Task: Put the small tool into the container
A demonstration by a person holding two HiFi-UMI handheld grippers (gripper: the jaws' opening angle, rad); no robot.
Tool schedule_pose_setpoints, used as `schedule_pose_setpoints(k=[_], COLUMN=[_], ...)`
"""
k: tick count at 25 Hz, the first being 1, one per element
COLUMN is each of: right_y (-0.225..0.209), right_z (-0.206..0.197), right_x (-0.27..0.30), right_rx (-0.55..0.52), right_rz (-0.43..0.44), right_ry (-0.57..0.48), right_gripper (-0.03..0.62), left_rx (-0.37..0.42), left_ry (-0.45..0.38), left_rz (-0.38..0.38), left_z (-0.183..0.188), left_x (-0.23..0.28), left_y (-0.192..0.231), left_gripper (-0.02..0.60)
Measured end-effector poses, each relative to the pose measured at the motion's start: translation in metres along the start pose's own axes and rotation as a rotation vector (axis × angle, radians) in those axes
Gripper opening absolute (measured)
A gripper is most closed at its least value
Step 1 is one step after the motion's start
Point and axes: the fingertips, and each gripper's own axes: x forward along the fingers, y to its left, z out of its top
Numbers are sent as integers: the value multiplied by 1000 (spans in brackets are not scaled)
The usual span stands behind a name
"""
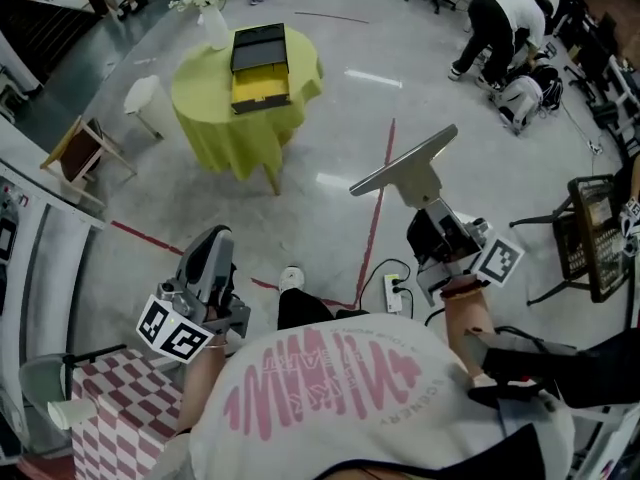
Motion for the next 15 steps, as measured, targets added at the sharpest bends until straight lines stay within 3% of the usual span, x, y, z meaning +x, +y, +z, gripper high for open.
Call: schedule_pose_setpoints(k=[15], right_y=[-64], right_z=[43], right_x=[178], right_rx=[-70], right_rz=[-8], right_ry=[-100], right_gripper=[6], left_rx=[17], left_ry=[32], left_rz=[-142], left_z=[90], left_x=[121], left_y=[178], left_gripper=[8])
